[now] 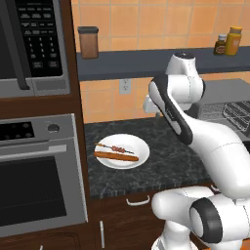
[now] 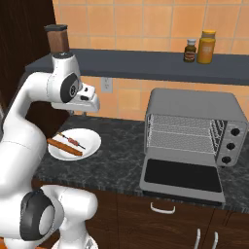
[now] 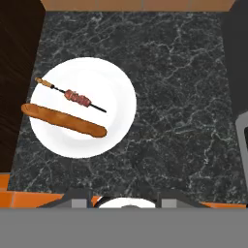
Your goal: Pick up the kebab skewer and baguette bread, and place them inside the toaster oven. Close the toaster oven door and start by setting the timer.
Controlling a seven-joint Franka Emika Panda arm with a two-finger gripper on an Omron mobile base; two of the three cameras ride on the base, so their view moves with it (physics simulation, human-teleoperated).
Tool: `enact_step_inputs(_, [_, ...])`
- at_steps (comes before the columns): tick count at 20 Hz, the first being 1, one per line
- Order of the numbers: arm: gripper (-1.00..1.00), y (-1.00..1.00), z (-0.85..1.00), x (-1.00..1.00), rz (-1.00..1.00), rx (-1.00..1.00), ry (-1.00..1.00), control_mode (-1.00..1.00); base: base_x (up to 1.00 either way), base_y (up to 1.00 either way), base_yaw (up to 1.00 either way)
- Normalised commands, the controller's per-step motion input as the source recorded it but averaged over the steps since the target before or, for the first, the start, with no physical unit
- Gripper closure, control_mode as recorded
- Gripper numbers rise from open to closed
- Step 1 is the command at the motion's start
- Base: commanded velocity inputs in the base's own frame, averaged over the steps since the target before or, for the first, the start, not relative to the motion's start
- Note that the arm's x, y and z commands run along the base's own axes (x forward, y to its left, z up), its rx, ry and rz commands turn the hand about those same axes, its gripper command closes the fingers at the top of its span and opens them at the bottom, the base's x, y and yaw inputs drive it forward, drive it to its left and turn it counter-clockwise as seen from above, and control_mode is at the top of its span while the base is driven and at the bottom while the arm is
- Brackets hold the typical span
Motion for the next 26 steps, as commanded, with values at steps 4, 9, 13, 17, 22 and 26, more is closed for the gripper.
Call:
enact_step_inputs(4, [-1.00,-0.34,0.00,-0.43,0.01,0.00,-0.07,-1.00,0.00,0.00,0.00])
enact_step_inputs(9, [-1.00,-0.98,0.00,-0.65,0.07,0.01,-0.07,-1.00,0.00,0.00,0.00])
enact_step_inputs(13, [-1.00,-1.00,-0.03,-0.61,0.03,0.19,-0.24,-1.00,0.00,0.00,0.00])
enact_step_inputs(17, [-1.00,-1.00,0.00,-0.34,0.00,0.16,-0.28,-1.00,0.00,0.00,0.00])
enact_step_inputs(22, [-1.00,-1.00,-0.20,-0.09,-0.04,0.00,-0.33,-1.00,0.00,0.00,0.00])
enact_step_inputs(26, [-1.00,-0.66,-0.29,0.18,-0.10,-0.01,-0.33,-1.00,0.00,0.00,0.00])
